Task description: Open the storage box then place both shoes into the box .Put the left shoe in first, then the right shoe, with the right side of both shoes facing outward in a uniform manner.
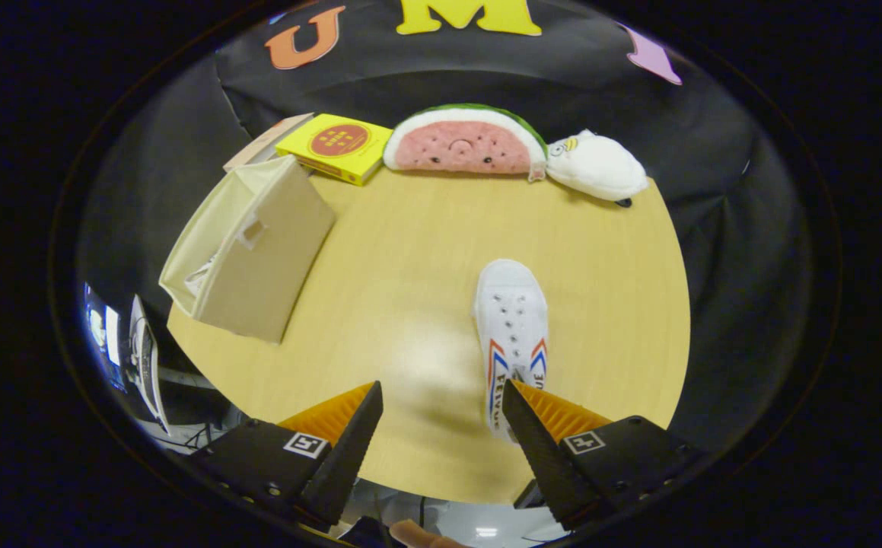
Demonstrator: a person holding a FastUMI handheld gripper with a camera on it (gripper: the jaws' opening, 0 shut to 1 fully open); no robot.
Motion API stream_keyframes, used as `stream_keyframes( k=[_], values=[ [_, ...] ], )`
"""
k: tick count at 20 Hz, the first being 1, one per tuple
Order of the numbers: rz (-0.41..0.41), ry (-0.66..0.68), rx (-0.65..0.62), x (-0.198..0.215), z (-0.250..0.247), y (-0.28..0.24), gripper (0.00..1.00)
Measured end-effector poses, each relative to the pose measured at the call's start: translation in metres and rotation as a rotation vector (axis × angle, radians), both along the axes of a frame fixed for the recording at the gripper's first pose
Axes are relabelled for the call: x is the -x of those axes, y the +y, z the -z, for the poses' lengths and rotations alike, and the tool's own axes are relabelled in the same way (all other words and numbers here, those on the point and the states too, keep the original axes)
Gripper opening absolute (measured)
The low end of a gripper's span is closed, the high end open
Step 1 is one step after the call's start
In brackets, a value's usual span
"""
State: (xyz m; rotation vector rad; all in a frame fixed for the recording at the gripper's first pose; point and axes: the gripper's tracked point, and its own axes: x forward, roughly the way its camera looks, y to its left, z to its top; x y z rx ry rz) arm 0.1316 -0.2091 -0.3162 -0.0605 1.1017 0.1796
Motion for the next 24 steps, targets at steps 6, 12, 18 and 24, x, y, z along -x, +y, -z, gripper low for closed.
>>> stream_keyframes(
  k=[6, 12, 18, 24],
  values=[
    [0.035, 0.032, 0.139, -0.018, 0.037, -0.065, 0.95],
    [-0.042, 0.079, 0.297, -0.031, 0.076, -0.095, 0.92],
    [-0.081, 0.126, 0.368, -0.041, 0.096, -0.101, 0.74],
    [-0.076, 0.105, 0.371, -0.042, 0.102, -0.094, 0.57]
  ],
)
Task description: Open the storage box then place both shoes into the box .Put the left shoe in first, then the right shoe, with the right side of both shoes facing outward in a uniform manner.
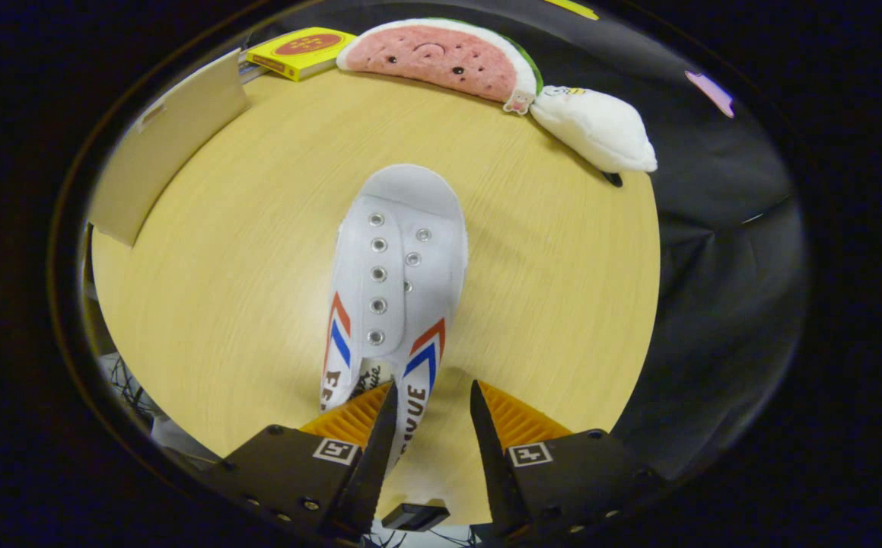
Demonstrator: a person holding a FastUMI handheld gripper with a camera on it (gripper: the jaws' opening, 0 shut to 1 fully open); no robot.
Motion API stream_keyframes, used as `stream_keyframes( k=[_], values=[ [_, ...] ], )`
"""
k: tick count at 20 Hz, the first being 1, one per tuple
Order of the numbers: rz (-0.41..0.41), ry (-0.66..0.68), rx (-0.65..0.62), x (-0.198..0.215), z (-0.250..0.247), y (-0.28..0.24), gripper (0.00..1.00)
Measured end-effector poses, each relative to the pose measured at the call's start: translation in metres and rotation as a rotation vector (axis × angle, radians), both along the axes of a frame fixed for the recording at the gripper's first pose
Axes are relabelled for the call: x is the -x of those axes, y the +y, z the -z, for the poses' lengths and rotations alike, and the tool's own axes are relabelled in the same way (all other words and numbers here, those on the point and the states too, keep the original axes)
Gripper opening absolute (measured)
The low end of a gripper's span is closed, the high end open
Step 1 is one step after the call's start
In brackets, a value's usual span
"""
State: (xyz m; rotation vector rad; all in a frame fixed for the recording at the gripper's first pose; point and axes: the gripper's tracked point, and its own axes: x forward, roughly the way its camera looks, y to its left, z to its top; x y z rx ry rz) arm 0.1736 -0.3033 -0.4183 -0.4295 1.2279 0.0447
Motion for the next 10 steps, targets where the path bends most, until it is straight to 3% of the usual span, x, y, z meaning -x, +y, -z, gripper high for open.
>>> stream_keyframes(
  k=[2, 4, 5, 7, 8, 10],
  values=[
    [0.054, 0.003, -0.058, 0.0024, 0.0034, 0.0065, 0.24],
    [0.076, 0.003, -0.109, 0.0053, 0.0086, 0.0128, 0.21],
    [0.084, 0.001, -0.153, 0.0018, 0.0047, 0.0124, 0.14],
    [0.128, 0.017, -0.240, -0.0004, 0.0112, 0.0072, 0.13],
    [0.163, 0.039, -0.292, 0.0009, 0.0088, 0.0078, 0.02],
    [0.198, 0.037, -0.406, 0.0010, 0.0085, 0.0114, 0.02]
  ],
)
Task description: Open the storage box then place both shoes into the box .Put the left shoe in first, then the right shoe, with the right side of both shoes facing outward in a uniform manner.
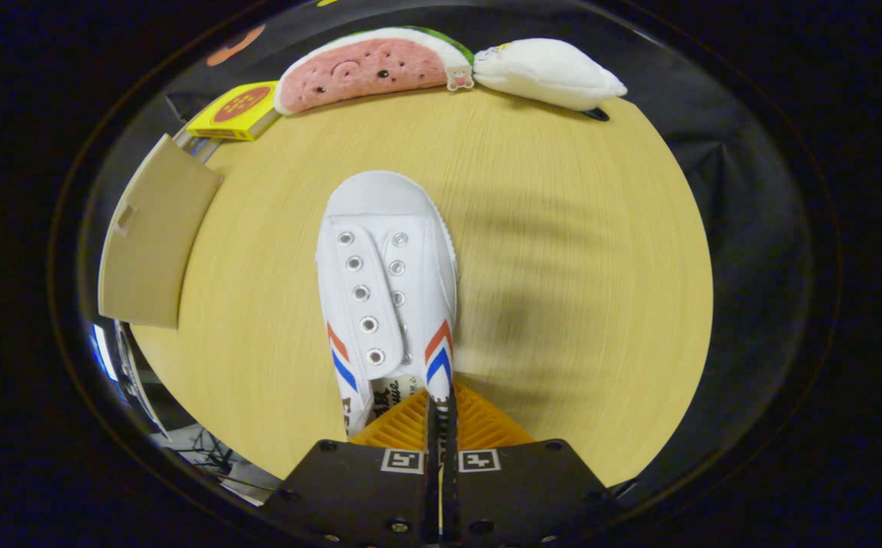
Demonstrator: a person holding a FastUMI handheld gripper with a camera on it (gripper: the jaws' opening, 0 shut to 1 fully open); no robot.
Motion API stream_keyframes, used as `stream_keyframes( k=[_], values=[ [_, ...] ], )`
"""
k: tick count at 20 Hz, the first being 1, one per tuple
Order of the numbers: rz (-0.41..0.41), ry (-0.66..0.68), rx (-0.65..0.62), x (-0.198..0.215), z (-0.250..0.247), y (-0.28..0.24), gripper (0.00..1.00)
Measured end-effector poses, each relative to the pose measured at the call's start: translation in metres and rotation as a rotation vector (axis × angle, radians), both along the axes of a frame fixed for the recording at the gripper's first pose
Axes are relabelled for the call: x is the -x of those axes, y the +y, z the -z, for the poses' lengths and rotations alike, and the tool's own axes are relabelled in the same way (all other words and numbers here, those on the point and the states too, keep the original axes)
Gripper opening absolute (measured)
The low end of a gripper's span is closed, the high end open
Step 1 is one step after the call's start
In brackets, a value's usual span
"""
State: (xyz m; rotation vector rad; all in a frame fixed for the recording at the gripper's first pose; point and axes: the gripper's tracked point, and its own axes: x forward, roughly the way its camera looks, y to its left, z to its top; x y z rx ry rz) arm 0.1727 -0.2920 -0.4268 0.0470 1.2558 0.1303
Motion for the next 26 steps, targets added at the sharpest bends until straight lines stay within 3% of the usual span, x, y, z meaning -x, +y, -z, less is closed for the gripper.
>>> stream_keyframes(
  k=[2, 6, 10, 18, 26],
  values=[
    [0.013, -0.030, -0.077, 0.004, -0.005, 0.005, 0.02],
    [0.146, -0.020, -0.271, 0.019, -0.010, 0.030, 0.02],
    [0.228, -0.036, -0.417, 0.029, -0.031, 0.052, 0.02],
    [0.163, -0.196, -0.429, 0.035, -0.123, 0.107, 0.02],
    [0.042, -0.326, -0.431, 0.024, -0.235, 0.226, 0.02]
  ],
)
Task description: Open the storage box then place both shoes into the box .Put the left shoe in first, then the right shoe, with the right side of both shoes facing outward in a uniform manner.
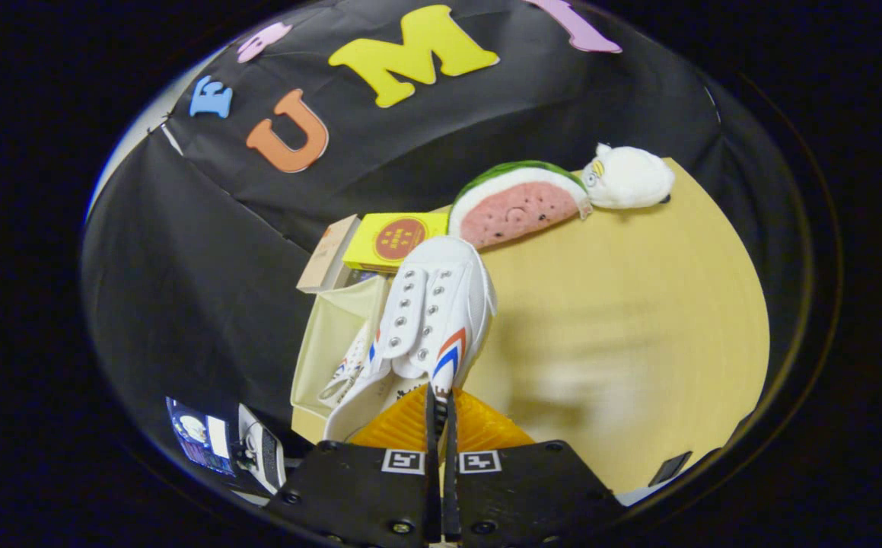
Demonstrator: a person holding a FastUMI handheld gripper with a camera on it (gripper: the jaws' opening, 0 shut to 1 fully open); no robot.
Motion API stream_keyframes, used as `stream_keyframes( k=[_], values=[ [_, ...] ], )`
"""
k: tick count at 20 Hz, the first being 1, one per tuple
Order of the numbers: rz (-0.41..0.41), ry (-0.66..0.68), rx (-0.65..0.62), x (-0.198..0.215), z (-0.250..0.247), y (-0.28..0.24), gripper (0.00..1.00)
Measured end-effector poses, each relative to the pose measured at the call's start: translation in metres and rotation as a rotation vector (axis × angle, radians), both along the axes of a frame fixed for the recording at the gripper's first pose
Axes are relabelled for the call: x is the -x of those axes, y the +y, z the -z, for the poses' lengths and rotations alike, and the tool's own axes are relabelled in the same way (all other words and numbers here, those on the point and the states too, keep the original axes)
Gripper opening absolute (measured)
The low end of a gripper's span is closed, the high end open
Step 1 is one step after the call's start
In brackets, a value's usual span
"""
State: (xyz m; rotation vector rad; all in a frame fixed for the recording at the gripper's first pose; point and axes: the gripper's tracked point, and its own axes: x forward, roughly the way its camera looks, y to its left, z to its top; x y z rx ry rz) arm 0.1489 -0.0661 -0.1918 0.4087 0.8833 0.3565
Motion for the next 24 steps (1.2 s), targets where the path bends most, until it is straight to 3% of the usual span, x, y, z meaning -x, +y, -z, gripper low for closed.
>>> stream_keyframes(
  k=[6, 10, 13, 24],
  values=[
    [-0.046, -0.007, 0.018, -0.011, -0.008, 0.107, 0.02],
    [-0.012, -0.045, 0.095, -0.021, 0.006, 0.153, 0.02],
    [0.007, -0.074, 0.177, -0.023, 0.016, 0.176, 0.02],
    [0.198, -0.129, 0.229, -0.033, 0.057, 0.198, 0.02]
  ],
)
